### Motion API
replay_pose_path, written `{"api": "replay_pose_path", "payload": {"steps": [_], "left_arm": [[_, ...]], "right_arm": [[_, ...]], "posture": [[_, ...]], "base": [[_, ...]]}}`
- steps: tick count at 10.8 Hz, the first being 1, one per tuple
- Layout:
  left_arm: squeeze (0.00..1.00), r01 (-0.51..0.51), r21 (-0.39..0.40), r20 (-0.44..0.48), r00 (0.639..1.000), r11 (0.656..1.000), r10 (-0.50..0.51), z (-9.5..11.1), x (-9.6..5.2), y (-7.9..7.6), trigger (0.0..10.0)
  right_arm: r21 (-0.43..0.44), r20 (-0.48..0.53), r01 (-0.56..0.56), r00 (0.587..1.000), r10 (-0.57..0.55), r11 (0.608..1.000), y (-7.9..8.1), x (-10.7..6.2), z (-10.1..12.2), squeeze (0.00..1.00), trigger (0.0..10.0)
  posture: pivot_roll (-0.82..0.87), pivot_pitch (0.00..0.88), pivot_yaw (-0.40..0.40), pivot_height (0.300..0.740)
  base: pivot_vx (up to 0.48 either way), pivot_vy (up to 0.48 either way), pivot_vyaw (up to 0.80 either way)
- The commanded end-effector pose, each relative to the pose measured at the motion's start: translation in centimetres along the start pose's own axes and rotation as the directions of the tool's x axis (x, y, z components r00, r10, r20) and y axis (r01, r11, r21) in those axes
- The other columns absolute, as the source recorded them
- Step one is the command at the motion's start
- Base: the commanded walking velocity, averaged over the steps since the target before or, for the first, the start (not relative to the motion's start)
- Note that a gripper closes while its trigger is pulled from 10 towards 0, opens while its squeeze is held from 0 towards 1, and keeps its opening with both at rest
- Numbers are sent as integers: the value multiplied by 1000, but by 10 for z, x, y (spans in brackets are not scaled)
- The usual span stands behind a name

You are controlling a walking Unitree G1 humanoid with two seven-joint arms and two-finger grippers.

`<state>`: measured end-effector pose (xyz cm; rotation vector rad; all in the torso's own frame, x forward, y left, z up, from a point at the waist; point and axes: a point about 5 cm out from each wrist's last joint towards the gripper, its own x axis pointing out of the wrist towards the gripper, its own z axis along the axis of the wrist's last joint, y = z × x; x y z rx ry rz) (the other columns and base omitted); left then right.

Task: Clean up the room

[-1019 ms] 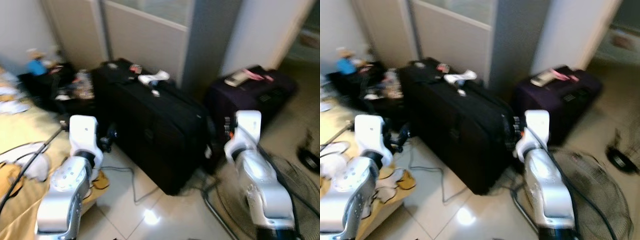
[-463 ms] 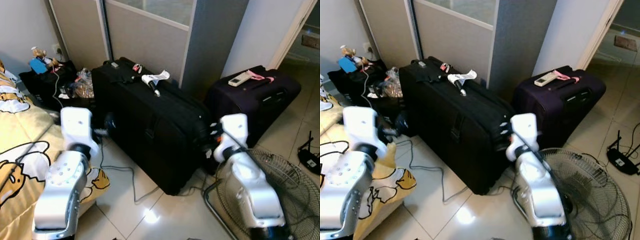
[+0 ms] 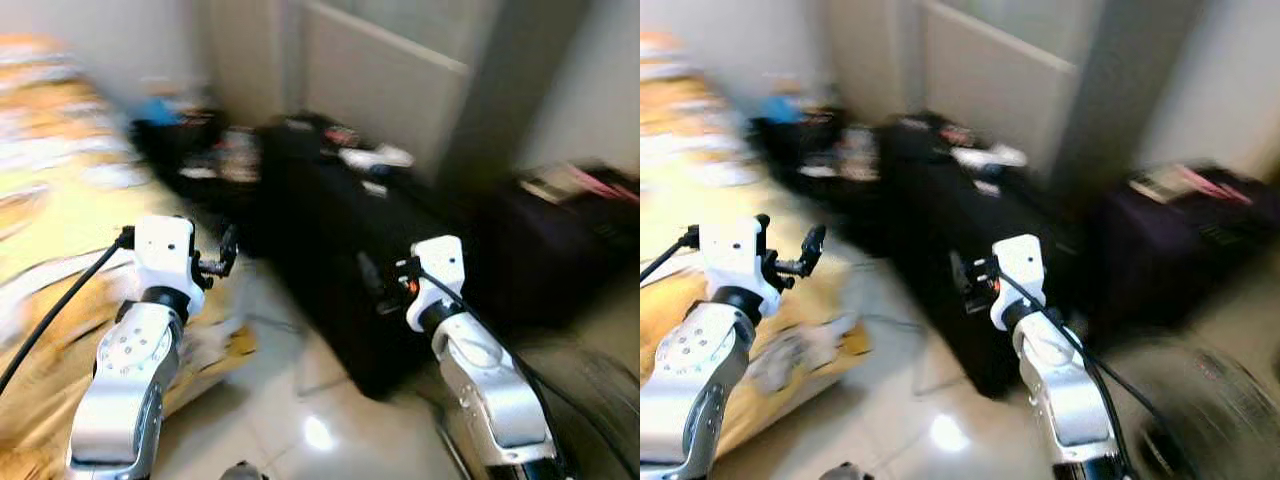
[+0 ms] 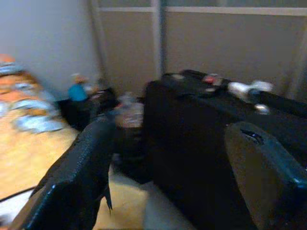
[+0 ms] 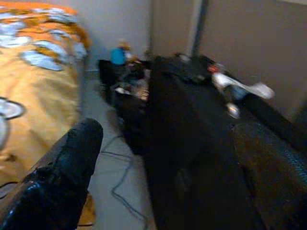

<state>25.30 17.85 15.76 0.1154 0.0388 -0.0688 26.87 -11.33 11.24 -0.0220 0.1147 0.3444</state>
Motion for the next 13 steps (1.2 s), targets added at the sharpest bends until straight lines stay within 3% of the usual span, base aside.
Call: {"api": "replay_pose_path", "payload": {"steps": [1, 4, 5, 7, 9, 11, 13], "left_arm": [[0, -10, 4, -10, 1000, 1000, 10, -1, -1, 2, 10000], [0, -35, -2, -39, 999, 999, 35, -7, -4, 5, 10000], [0, -36, -1, -40, 999, 999, 36, -7, -4, 5, 10000], [0, -38, 5, -42, 998, 999, 39, -7, -4, 5, 10000], [0, -38, 8, -40, 998, 999, 38, -7, -5, 4, 10000], [0, -35, 21, -38, 999, 999, 36, -7, -6, 4, 10000], [0, -9, -11, -10, 1000, 1000, 8, -3, -6, 3, 10000]], "right_arm": [[-15, 13, 3, 1000, -3, 1000, -2, 1, 2, 0, 10000], [57, 26, -54, 998, 53, 997, -3, 4, 6, 0, 10000], [14, 14, -52, 999, 52, 999, -3, 4, 4, 0, 10000], [20, 16, -99, 995, 99, 995, 6, 5, 4, 0, 10000], [69, 16, -112, 994, 112, 991, 7, 5, 3, 0, 10000], [3, 21, -127, 992, 127, 992, 9, 2, 2, 0, 10000], [75, 13, -44, 999, 43, 996, -2, 0, -2, 0, 10000]], "posture": [[18, 0, -23, 740], [27, 0, -33, 740], [29, 0, -35, 740], [31, 0, -42, 740], [31, 0, -44, 740], [30, 0, -43, 740], [20, 0, -28, 740]], "base": [[364, 0, 800], [381, 0, 398], [386, 0, 800], [384, 0, 800], [386, 0, 0], [386, 0, 0], [165, 0, 0]]}}
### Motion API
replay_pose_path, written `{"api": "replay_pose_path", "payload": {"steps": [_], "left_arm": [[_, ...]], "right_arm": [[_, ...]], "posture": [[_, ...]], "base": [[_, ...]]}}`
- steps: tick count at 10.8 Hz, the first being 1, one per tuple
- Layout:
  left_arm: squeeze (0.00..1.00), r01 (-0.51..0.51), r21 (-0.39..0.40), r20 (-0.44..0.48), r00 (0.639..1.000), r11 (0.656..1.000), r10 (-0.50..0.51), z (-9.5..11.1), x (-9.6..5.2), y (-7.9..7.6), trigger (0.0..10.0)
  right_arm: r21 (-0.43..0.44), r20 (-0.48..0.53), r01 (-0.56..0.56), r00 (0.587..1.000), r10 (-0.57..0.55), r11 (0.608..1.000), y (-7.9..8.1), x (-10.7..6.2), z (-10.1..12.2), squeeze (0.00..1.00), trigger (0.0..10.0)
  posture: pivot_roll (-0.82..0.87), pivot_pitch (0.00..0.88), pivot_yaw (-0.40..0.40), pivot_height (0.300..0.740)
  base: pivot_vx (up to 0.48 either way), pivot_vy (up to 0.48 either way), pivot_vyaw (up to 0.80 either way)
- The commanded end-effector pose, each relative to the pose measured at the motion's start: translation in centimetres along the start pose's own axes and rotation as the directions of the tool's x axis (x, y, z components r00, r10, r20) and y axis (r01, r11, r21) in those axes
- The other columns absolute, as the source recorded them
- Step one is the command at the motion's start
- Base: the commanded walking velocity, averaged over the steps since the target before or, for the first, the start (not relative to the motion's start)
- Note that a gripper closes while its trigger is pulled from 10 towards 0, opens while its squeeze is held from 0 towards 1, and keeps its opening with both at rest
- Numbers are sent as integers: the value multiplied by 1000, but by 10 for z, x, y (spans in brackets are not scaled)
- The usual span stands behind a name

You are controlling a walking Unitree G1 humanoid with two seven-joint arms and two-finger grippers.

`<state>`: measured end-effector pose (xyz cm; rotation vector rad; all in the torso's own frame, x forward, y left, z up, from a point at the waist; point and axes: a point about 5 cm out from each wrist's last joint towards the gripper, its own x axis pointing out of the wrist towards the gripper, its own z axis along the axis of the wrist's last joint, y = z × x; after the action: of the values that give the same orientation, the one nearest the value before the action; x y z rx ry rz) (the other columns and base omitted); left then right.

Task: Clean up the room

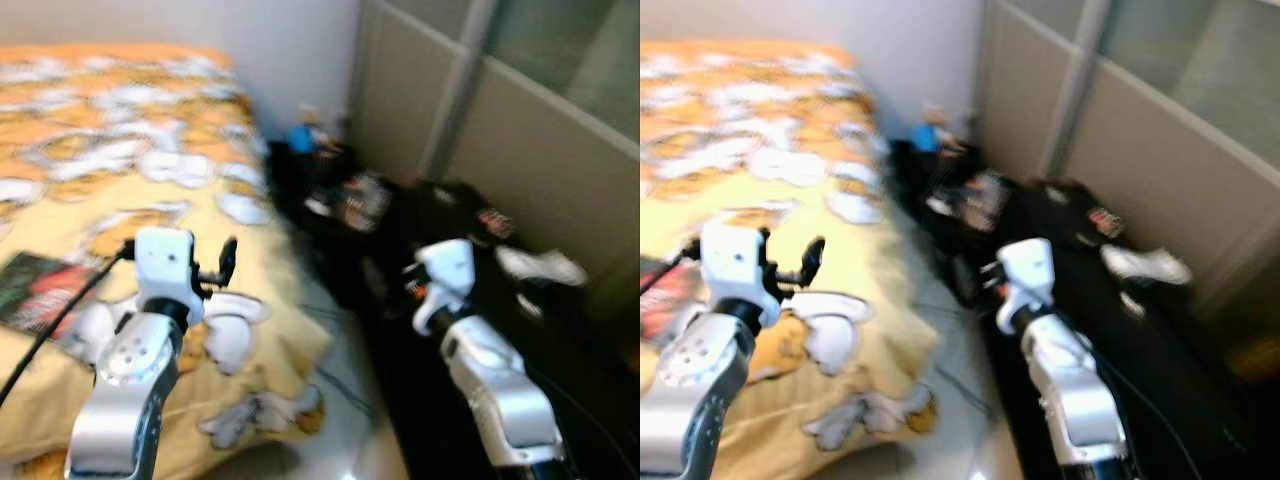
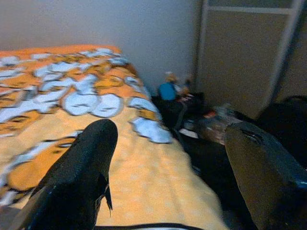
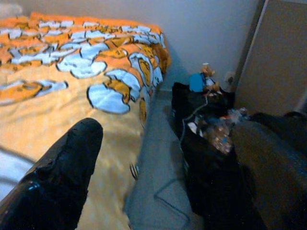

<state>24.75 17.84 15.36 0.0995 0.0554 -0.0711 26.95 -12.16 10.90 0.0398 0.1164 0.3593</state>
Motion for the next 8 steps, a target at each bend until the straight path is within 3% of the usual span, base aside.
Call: {"api": "replay_pose_path", "payload": {"steps": [1, 4, 8], "left_arm": [[0, 1, 7, -6, 1000, 1000, -1, 1, 0, 2, 10000], [0, 29, 29, -6, 1000, 999, -29, 2, 1, 0, 10000], [0, 29, 43, -23, 999, 999, -28, 0, 0, 3, 10000]], "right_arm": [[24, -4, 10, 1000, -10, 1000, 0, 2, 0, 0, 10000], [66, 1, 111, 994, -111, 992, -13, 1, -3, 0, 10000], [18, 18, 73, 997, -73, 997, -7, 3, -2, 0, 10000]], "posture": [[15, 0, -19, 740], [13, 0, -5, 740], [21, 0, -8, 740]], "base": [[0, 0, 0], [0, 361, 0], [0, 414, 0]]}}
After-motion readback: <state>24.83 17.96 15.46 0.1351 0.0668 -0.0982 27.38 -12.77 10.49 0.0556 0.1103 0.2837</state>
